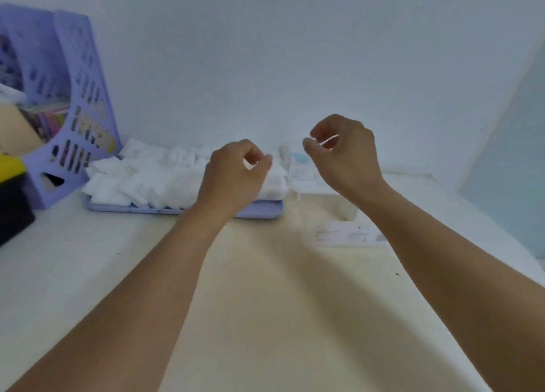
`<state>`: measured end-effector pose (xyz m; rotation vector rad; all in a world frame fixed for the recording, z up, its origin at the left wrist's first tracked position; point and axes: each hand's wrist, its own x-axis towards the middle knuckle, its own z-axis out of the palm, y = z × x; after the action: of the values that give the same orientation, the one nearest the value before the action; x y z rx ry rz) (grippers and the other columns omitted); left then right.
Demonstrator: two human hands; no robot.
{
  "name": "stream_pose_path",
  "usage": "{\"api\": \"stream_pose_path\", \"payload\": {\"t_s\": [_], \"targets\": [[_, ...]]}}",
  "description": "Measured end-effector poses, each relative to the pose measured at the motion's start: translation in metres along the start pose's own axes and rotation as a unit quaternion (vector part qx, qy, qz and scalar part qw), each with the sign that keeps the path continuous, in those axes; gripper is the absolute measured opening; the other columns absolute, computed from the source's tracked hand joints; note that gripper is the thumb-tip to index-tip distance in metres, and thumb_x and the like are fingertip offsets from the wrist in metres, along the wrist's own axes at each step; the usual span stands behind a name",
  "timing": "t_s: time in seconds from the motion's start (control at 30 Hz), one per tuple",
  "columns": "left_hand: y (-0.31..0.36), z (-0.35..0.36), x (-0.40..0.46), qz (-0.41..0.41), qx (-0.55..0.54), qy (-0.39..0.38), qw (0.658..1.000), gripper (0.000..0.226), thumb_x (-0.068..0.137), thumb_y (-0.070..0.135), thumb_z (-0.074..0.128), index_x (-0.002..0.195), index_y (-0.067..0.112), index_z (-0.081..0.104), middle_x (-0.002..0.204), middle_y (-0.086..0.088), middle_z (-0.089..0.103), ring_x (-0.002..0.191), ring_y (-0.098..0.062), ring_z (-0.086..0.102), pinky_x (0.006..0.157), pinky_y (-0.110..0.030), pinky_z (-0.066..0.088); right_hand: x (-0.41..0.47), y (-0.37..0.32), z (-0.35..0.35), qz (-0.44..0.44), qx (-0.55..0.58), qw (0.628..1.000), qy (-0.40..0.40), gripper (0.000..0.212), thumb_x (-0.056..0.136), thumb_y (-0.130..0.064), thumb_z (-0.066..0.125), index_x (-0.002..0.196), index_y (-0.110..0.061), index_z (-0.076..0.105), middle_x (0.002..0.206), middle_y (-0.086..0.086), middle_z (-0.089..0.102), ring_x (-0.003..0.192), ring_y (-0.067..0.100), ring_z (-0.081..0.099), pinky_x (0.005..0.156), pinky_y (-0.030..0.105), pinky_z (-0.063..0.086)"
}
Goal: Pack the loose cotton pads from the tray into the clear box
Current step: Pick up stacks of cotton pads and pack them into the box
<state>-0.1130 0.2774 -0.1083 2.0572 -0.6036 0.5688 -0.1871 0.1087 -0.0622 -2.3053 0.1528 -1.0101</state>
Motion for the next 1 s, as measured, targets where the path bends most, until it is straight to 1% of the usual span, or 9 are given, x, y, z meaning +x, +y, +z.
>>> {"api": "stream_pose_path", "payload": {"t_s": [0.07, 0.2, 0.33, 0.43, 0.6, 0.7, 0.8, 0.9, 1.0], "targets": [[-0.021, -0.034, 0.013, -0.037, 0.031, 0.004, 0.999, 0.012, 0.092, 0.031, 0.064, 0.085, 0.022, 0.069, 0.088, 0.01, 0.069, 0.084, -0.014, 0.062, 0.077, -0.027, 0.044, -0.011, -0.023, 0.028, 0.011, 0.079, 0.994, -0.079, 0.007, 0.082, -0.02, 0.069, 0.081, -0.014, 0.072, 0.076, -0.002, 0.073, 0.074, 0.016, 0.07, 0.071, 0.035, 0.057], [-0.082, -0.084, -0.009, -0.071, 0.08, 0.061, 0.992, 0.019, 0.089, 0.008, 0.057, 0.095, 0.021, 0.07, 0.073, 0.016, 0.06, 0.061, -0.009, 0.056, 0.064, -0.029, 0.043, -0.034, -0.036, 0.109, 0.061, 0.078, 0.957, -0.273, 0.023, 0.081, -0.016, 0.075, 0.104, -0.016, 0.07, 0.093, -0.002, 0.07, 0.075, 0.01, 0.064, 0.056, 0.012, 0.046], [-0.104, -0.087, -0.023, -0.082, 0.064, 0.079, 0.991, 0.04, 0.081, -0.01, 0.048, 0.102, 0.015, 0.072, 0.063, 0.022, 0.046, 0.048, 0.001, 0.05, 0.05, -0.013, 0.032, -0.045, -0.035, 0.157, 0.061, 0.063, 0.965, -0.246, 0.059, 0.076, -0.032, 0.084, 0.127, -0.017, 0.058, 0.115, -0.001, 0.062, 0.092, 0.011, 0.059, 0.068, 0.017, 0.043], [-0.109, -0.086, -0.019, -0.072, 0.055, 0.075, 0.993, 0.041, 0.081, -0.007, 0.05, 0.105, 0.018, 0.072, 0.068, 0.023, 0.049, 0.057, -0.001, 0.052, 0.061, -0.018, 0.038, -0.049, -0.038, 0.176, 0.038, 0.039, 0.97, -0.238, 0.073, 0.075, -0.043, 0.084, 0.134, -0.016, 0.053, 0.124, 0.0, 0.059, 0.109, 0.016, 0.059, 0.084, 0.025, 0.043], [-0.121, -0.071, -0.026, -0.034, 0.144, -0.083, 0.985, 0.047, 0.084, 0.008, 0.057, 0.13, 0.018, 0.062, 0.129, -0.001, 0.063, 0.116, -0.024, 0.06, 0.096, -0.036, 0.049, -0.04, -0.043, 0.186, 0.043, -0.001, 0.968, -0.247, 0.062, 0.078, -0.046, 0.08, 0.127, -0.016, 0.057, 0.12, 0.0, 0.063, 0.109, 0.018, 0.061, 0.089, 0.03, 0.048], [-0.12, -0.066, -0.026, -0.053, 0.17, -0.101, 0.979, 0.039, 0.083, 0.013, 0.055, 0.12, 0.021, 0.065, 0.115, -0.001, 0.067, 0.105, -0.026, 0.064, 0.081, -0.031, 0.049, -0.039, -0.047, 0.185, 0.038, -0.002, 0.963, -0.267, 0.049, 0.084, -0.044, 0.075, 0.119, -0.014, 0.06, 0.109, -0.001, 0.065, 0.097, 0.018, 0.062, 0.086, 0.036, 0.052], [-0.113, -0.068, -0.026, -0.092, 0.145, -0.101, 0.98, 0.042, 0.083, 0.007, 0.051, 0.121, 0.02, 0.066, 0.113, -0.002, 0.07, 0.104, -0.026, 0.064, 0.087, -0.038, 0.053, -0.047, -0.043, 0.189, 0.026, -0.006, 0.966, -0.257, 0.051, 0.086, -0.051, 0.069, 0.121, -0.016, 0.06, 0.114, 0.001, 0.064, 0.099, 0.02, 0.062, 0.081, 0.037, 0.051], [-0.109, -0.068, -0.025, -0.161, 0.032, -0.084, 0.983, 0.052, 0.083, 0.004, 0.048, 0.13, 0.024, 0.058, 0.119, -0.001, 0.066, 0.106, -0.023, 0.062, 0.091, -0.039, 0.054, -0.053, -0.041, 0.193, 0.038, 0.003, 0.972, -0.231, 0.061, 0.081, -0.053, 0.071, 0.128, -0.016, 0.056, 0.12, -0.001, 0.061, 0.108, 0.02, 0.059, 0.086, 0.037, 0.05], [-0.106, -0.062, -0.022, -0.214, -0.084, -0.07, 0.971, 0.048, 0.086, -0.001, 0.048, 0.126, 0.023, 0.059, 0.112, -0.001, 0.067, 0.097, -0.019, 0.065, 0.081, -0.03, 0.057, -0.053, -0.041, 0.195, 0.047, 0.016, 0.979, -0.199, 0.043, 0.08, -0.05, 0.072, 0.104, -0.017, 0.057, 0.099, -0.002, 0.064, 0.09, 0.02, 0.061, 0.07, 0.036, 0.049]]}}
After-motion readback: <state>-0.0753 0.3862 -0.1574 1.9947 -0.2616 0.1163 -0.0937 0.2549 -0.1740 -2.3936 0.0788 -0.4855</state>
